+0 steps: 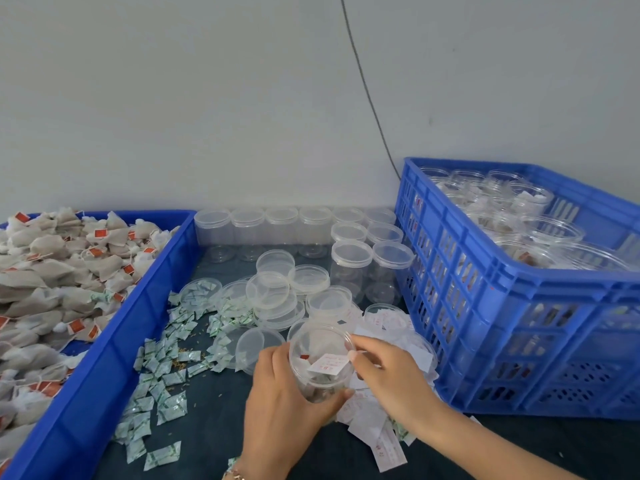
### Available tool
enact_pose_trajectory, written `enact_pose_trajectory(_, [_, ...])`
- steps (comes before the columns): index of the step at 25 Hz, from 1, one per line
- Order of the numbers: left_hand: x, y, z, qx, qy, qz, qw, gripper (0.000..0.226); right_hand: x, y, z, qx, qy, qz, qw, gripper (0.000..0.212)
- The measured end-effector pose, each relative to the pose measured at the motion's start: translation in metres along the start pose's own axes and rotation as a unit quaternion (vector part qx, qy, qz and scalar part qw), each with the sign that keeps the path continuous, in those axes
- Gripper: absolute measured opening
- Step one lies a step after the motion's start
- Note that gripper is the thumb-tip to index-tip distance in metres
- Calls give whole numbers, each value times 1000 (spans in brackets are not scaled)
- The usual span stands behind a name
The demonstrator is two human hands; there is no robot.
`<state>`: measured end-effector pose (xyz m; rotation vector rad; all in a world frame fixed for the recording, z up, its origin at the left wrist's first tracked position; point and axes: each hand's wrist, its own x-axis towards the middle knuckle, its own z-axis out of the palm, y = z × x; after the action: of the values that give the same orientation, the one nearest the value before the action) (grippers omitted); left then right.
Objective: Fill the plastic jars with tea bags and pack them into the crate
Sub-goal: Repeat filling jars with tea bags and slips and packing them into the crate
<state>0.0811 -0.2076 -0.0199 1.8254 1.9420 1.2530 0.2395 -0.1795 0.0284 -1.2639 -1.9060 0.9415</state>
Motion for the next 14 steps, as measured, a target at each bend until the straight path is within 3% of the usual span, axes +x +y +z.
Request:
enact_pose_trajectory(6, [42,102,-40,-63,30,92,993,122,-10,-65,-78,6,127,-77,989,18])
enact_pose_trajectory(10, [68,180,-46,-144,14,134,980,94,-30,-86,-151,5,211,-119,970,45])
enact_pose_trajectory(14, [101,273,-35,-155,-9,212,965,90,-37,-95,-232,38,303,-144,941,24])
